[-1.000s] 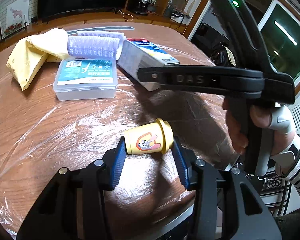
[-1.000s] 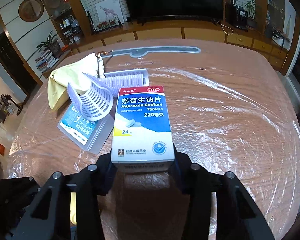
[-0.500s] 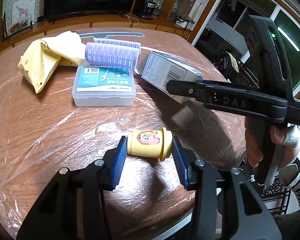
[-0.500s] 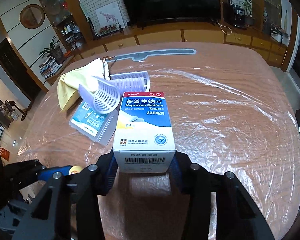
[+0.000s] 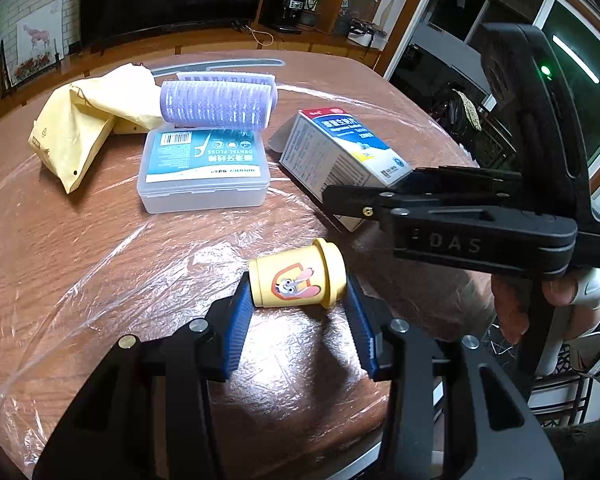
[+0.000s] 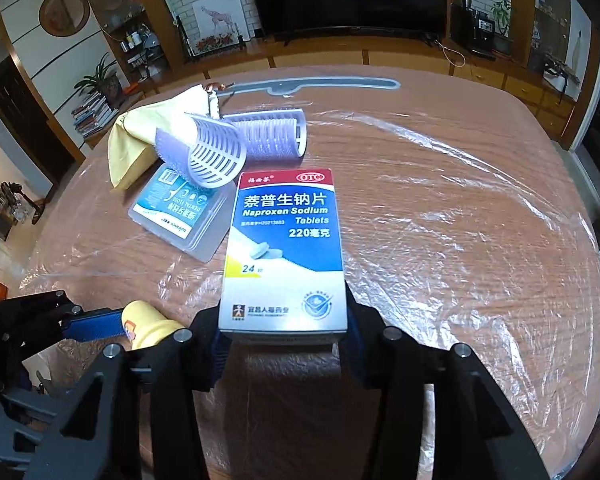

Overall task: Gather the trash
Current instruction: 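Grasp the yellow cup with the left tool while the right tool grasps the white Naproxen box, then lift the yellow cup and Naproxen box and carry them over the bin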

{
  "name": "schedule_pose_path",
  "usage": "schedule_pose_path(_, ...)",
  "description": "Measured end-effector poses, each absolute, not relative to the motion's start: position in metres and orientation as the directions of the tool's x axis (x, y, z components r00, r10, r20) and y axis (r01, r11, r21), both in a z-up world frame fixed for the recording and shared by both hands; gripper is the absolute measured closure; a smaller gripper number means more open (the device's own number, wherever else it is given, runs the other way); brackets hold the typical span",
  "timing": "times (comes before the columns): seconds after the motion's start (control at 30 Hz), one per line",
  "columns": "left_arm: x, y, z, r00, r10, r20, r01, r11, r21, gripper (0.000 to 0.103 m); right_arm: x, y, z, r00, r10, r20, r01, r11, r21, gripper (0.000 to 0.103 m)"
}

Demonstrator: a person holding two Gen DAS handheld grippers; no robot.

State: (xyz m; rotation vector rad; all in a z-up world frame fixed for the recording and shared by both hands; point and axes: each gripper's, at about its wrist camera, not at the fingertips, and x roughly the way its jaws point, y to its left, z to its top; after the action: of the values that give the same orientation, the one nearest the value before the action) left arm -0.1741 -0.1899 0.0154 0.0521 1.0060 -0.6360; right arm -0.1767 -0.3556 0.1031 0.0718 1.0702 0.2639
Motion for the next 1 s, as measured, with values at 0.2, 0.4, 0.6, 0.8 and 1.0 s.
schedule_pose_path(0.2,-0.172,-0.193,0.015,0.389,-0.456,-0.801,0.519,0.826,-0.218,0.057,-0.165,-0.348,0.103,0.462,0.231,-0.856,-0.181,0.970,0.164,0.045)
schedule_pose_path(0.4,-0.175,-0.194,0.019,0.399,-0.457,-0.795,0.515,0.829,-0.218,0.057,-0.165,-0.345,0.109,0.468,0.243,-0.850,-0.202,0.966,0.165,0.057)
schedule_pose_path(0.6,-0.178,-0.182,0.024,0.405,-0.472,-0.783,0.508,0.828,-0.237,0.057,-0.180,-0.358,0.118,0.469,0.320,-0.823,-0.179,0.947,0.266,0.057)
schedule_pose_path(0.8,-0.185,-0.174,0.026,0.409,-0.467,-0.784,0.499,0.834,-0.236,0.057,-0.198,-0.372,0.127,0.470,0.377,-0.798,-0.151,0.925,0.349,0.057)
schedule_pose_path(1.0,-0.188,-0.167,0.028,0.415,-0.464,-0.783,0.486,0.840,-0.240,0.057,-0.216,-0.374,0.131,0.455,0.421,-0.785,-0.146,0.904,0.401,0.057)
